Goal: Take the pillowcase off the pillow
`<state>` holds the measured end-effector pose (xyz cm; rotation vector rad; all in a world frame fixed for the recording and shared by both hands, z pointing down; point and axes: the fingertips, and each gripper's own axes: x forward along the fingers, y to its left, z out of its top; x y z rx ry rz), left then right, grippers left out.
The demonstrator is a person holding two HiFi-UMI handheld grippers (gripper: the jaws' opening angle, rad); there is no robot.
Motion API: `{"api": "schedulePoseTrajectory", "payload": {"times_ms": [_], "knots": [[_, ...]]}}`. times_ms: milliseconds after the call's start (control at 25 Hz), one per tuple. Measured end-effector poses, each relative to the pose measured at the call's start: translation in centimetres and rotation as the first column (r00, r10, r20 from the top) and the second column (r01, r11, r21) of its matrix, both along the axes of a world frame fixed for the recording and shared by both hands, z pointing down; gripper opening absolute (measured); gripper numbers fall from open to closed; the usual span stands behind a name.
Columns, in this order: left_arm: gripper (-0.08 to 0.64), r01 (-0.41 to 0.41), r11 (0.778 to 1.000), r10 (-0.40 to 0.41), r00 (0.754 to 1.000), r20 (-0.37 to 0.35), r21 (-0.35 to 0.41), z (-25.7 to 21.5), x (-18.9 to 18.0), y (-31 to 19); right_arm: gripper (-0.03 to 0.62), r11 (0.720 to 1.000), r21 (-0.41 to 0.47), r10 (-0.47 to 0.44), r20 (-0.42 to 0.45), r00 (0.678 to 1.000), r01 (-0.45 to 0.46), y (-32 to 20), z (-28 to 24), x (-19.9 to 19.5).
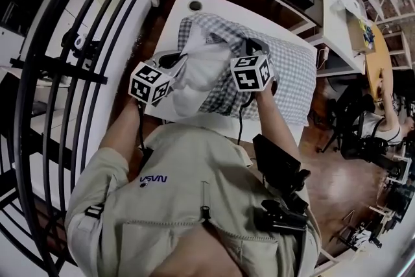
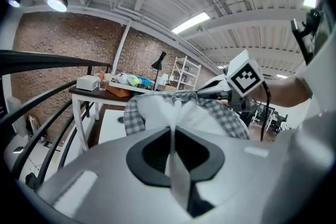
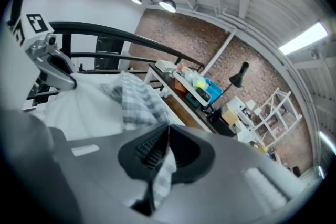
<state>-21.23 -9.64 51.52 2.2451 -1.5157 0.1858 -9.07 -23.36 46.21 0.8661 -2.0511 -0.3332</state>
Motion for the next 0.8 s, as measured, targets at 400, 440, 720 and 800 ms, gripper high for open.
{"api": "schedulePoseTrajectory", "payload": {"times_ms": [400,440,720,800], "knots": [[0.041,0.105,0.992,-0.107,0.994,-0.025,-0.076,3.8,-0.7,2.4,0.011,0.993,-0.091,0.066,-0.035,0.997,-0.069,-1.5,5.8,6.1],[0.055,0.098,0.993,-0.098,0.995,0.007,-0.071,3.6,-0.5,2.2,0.012,0.994,-0.094,0.061,-0.028,0.998,-0.063,-1.4,5.6,6.0],[0.091,-0.019,0.998,0.025,0.993,0.119,-0.053,0.5,0.8,3.5,0.122,0.975,-0.202,-0.064,0.12,0.991,0.087,1.0,1.9,3.9],[0.086,-0.064,0.996,0.072,0.99,0.119,-0.068,0.2,1.1,4.0,0.166,0.957,-0.235,-0.139,0.153,0.978,0.172,2.2,0.9,2.6]]}}
